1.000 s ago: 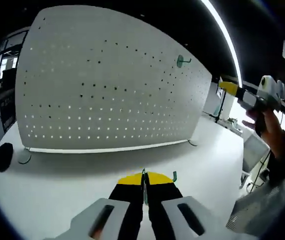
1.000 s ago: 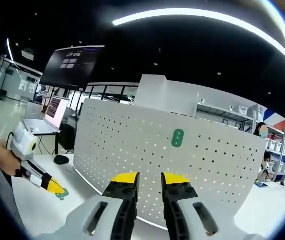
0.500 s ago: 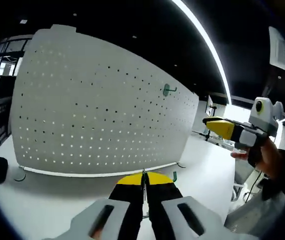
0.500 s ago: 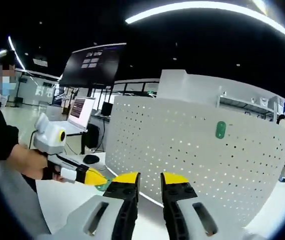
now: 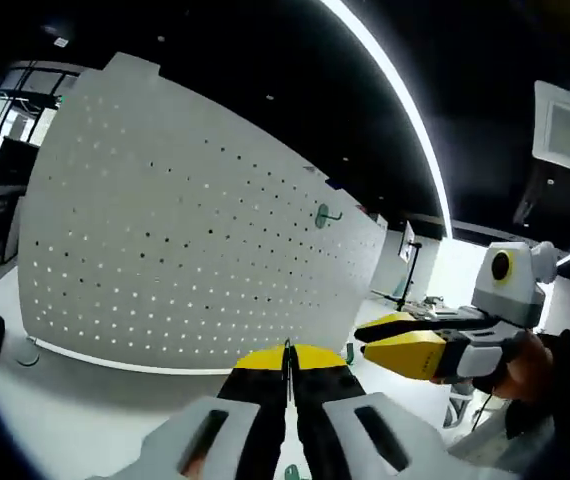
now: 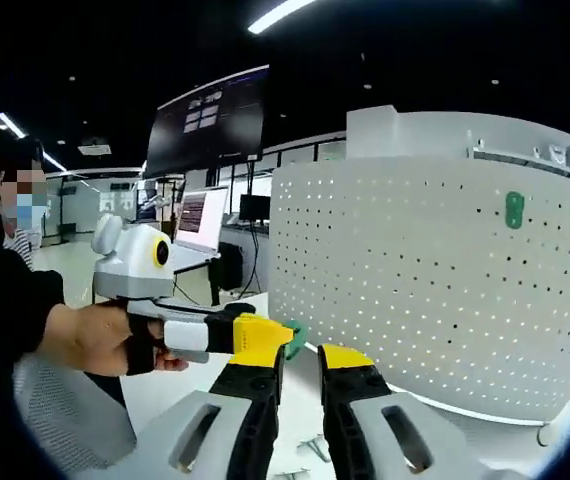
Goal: Insert the hook assembly into the mounting plate slot until the hook locks in place.
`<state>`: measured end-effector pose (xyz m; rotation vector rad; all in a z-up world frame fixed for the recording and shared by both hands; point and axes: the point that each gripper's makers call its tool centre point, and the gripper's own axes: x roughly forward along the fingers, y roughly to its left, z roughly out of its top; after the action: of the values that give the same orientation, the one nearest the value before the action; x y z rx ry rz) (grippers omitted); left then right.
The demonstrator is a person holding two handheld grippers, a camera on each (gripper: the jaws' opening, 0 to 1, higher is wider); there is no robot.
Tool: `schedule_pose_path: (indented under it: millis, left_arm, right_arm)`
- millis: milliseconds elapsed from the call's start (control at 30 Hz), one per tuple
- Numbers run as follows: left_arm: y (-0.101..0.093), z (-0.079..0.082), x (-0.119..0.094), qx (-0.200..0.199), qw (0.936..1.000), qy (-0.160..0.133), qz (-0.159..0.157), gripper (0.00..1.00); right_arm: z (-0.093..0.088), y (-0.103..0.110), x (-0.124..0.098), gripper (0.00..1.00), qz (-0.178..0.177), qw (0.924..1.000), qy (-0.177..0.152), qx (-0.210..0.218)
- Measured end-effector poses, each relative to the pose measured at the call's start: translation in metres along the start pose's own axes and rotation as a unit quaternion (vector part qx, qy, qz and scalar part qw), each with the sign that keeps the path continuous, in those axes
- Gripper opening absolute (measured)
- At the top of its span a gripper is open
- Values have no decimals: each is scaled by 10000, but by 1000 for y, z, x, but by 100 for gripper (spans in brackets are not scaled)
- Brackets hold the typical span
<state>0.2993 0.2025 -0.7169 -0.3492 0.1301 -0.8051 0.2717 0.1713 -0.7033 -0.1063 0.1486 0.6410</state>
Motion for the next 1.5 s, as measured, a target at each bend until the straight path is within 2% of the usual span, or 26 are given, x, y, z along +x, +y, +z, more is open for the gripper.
schedule_pose_path:
  millis: [433,567,733,867,1000,1167,1333,1500]
  left_arm:
    - [-8,-3,2,-128,9997,36,-187,1]
    - [-10,-6,3,-147,9996,95,-219,1]
    - [-12,-8,4,-254,9992,160,-268,1]
    - [-17,-10,4,-225,9989,233,-343,1]
    - [-21,-10,4,-158,9987,262,-406,1]
    - [-22,-11,4,-175,9985,295,-435,1]
    - [-21,-13,4,-204,9983,342,-422,1]
    - [-21,-15,4,-205,9981,396,-428,1]
  right_arm:
    - [-4,2,3,1,8,9997,120,-231]
    - [-6,-1,1,1,-44,9985,156,-517]
    - [-6,-4,1,1,-85,9982,173,-563]
    - [-9,-1,3,1,-49,9971,262,-711]
    - [-15,-1,5,2,-38,9935,439,-1046]
    - [-18,-1,5,2,-27,9922,491,-1147]
    - [-20,-1,6,3,-48,9883,553,-1420]
    - [-22,-1,7,3,-38,9880,580,-1428]
